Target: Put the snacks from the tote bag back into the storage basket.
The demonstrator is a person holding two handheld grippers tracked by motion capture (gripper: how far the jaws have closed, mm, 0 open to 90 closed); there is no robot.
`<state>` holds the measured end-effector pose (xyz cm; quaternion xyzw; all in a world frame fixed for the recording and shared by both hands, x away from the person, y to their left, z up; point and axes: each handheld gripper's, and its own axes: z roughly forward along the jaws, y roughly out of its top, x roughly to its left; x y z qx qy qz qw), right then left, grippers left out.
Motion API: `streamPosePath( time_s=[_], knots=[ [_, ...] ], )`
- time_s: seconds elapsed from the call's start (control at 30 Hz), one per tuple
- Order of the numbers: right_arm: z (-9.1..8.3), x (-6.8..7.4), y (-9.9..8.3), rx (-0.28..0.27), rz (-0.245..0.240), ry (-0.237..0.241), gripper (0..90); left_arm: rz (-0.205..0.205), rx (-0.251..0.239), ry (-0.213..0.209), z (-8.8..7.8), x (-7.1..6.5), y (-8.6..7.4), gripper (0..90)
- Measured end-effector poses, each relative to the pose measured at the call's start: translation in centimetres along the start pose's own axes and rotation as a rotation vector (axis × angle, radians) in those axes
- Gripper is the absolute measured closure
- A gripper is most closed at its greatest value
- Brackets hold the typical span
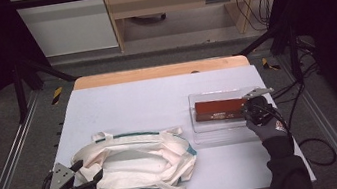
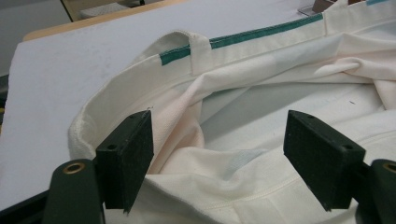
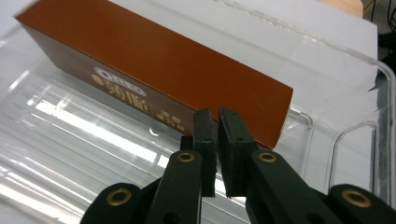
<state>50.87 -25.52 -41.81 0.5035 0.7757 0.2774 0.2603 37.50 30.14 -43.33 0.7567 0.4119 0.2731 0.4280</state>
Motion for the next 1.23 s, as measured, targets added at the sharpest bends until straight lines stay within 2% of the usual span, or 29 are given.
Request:
streamPosePath(
  time_s=[0.13,0.27,0.43,0.53,0.63,0.7,0.87,1.0,1.23],
  knots=[
    [-1.5,0.5,0.0,-0.058,0.008,0.014,81.2,0.0,-0.001,0.0,0.0,0.0,0.0,23.9],
    [-2.9,1.0,-0.2,-0.118,0.026,0.02,67.7,-0.006,-0.006,-0.001,-0.1,0.0,0.0,23.8],
    [-4.6,2.0,-1.4,-0.198,0.047,0.001,51.3,-0.011,-0.009,-0.003,-0.2,0.1,0.0,23.9],
    [-5.5,2.3,-2.2,-0.256,0.071,0.024,41.1,-0.011,-0.007,-0.002,-0.1,0.1,0.0,23.8],
    [-6.0,2.5,-2.9,-0.276,0.096,0.057,36.3,-0.011,-0.006,-0.002,-0.1,0.1,0.0,23.8],
    [-6.3,2.8,-3.4,-0.305,0.092,0.065,31.3,-0.011,-0.006,-0.001,-0.1,0.1,0.0,23.7],
    [-7.3,3.1,-5.1,-0.356,0.11,0.073,26.9,-0.012,-0.005,-0.002,-0.1,0.2,0.0,23.7],
    [-7.5,3.2,-6.6,-0.367,0.117,0.062,25.3,-0.013,-0.004,-0.001,-0.1,0.2,-0.1,23.7],
    [-7.7,3.5,-8.2,-0.377,0.158,0.055,25.1,-0.016,-0.002,0.003,0.0,0.2,-0.1,24.3]
  ],
)
